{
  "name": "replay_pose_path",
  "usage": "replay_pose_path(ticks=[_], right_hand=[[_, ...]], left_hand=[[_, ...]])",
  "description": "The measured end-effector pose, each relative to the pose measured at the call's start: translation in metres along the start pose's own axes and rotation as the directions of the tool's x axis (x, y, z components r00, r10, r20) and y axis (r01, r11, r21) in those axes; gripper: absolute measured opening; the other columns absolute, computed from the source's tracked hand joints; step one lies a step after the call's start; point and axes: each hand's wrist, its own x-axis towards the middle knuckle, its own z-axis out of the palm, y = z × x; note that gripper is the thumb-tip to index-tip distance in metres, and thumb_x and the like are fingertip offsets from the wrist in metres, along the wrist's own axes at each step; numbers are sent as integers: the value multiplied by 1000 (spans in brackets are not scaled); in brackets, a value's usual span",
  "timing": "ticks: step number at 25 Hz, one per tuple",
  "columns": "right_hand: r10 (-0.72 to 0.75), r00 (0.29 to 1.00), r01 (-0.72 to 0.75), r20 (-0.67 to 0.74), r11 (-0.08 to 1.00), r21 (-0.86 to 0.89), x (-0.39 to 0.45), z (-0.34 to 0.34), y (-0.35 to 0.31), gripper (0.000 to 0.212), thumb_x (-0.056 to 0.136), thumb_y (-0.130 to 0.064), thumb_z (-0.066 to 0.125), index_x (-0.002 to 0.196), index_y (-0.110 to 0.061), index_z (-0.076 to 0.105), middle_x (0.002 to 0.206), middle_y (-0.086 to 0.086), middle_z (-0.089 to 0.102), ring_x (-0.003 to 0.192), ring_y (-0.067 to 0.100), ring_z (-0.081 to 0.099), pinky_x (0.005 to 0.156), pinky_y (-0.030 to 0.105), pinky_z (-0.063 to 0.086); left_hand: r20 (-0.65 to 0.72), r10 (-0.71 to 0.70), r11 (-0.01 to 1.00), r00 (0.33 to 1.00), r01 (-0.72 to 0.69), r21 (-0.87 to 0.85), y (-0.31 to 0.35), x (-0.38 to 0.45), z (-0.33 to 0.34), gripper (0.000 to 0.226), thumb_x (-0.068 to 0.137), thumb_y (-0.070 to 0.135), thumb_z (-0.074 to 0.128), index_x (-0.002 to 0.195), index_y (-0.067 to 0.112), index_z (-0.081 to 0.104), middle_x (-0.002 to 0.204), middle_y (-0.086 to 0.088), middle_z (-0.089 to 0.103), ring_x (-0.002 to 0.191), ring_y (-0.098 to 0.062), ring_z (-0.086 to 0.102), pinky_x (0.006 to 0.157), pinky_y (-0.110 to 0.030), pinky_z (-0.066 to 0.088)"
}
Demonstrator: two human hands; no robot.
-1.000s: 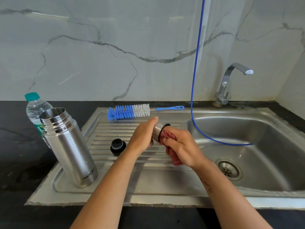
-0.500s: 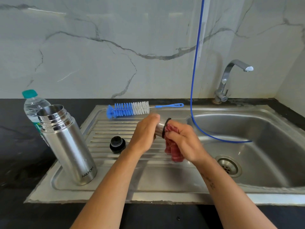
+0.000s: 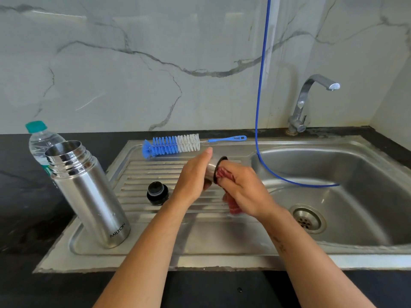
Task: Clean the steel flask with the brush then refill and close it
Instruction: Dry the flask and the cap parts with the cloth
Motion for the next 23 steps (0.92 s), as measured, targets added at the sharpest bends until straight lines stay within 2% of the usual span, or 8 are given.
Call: replay_pose_path(ticks=[3, 7, 11, 13, 14, 16, 18, 23], right_hand=[[101, 995, -98, -9, 983, 158, 2, 2, 2, 22, 94, 0, 57, 76, -12, 61, 67, 11, 60, 59, 24, 60, 59, 44, 51], [356, 909, -368, 217, 440, 819, 6, -5, -8, 18, 85, 2, 60, 93, 1, 76, 87, 24, 68, 78, 34, 66, 94, 54, 54], [70, 997, -67, -19, 988, 141, 0, 2, -7, 23, 94, 3, 54, 78, -11, 61, 65, 1, 64, 58, 15, 60, 57, 30, 47], [-20, 1000, 17, -17, 993, -113, -1, 9, 6, 18, 92, -4, 56, 76, -12, 54, 66, -2, 59, 59, 18, 55, 55, 38, 43], [77, 997, -74, -29, 993, 94, 0, 11, 4, 14, 90, -6, 58, 77, -10, 57, 68, 2, 60, 60, 22, 56, 57, 44, 48], [303, 951, -259, 61, 674, 692, 7, 8, 0, 9, 82, -4, 63, 89, 1, 66, 82, 22, 63, 72, 33, 61, 75, 53, 55], [337, 921, -321, 195, 375, 869, 10, 3, 2, 22, 79, -2, 67, 99, 7, 66, 91, 27, 63, 79, 35, 64, 88, 52, 56], [49, 997, -46, -59, 998, 44, 3, 7, 5, 19, 90, -3, 58, 76, -15, 56, 66, 2, 59, 58, 19, 57, 57, 35, 48]], left_hand=[[-8, 57, 998, 998, -57, -29, -1, -2, 5, 46, 105, 51, 46, 70, 21, 48, 60, 5, 47, 53, -9, 44, 51, -25, 35], [15, 350, 932, 936, -347, -100, -4, -3, -3, 31, 100, 38, 47, 106, 11, 63, 89, -11, 61, 75, -24, 58, 62, -34, 45], [-14, 82, 996, 997, -83, -45, 0, 0, -1, 46, 102, 48, 45, 83, 8, 58, 65, -2, 54, 57, -16, 49, 51, -28, 35], [-38, -15, 999, 999, 13, -32, 3, -1, 3, 55, 105, 56, 43, 73, 12, 47, 56, 2, 44, 48, -11, 41, 50, -26, 31], [-55, 88, 996, 995, -90, -22, 3, -3, 5, 51, 106, 52, 43, 75, 12, 50, 58, 3, 48, 51, -10, 45, 52, -26, 36], [-104, 395, 918, 913, -395, 23, -2, -6, 4, 36, 109, 35, 43, 99, 8, 64, 83, 0, 64, 77, -14, 61, 73, -25, 48], [-96, 515, 856, 852, -517, 5, -4, -5, 2, 33, 106, 27, 41, 114, 6, 65, 100, -5, 66, 92, -22, 61, 84, -32, 48], [-61, 154, 987, 986, -157, -44, -4, 0, 4, 53, 103, 54, 38, 102, 12, 71, 72, -11, 62, 63, -23, 56, 54, -34, 44]])
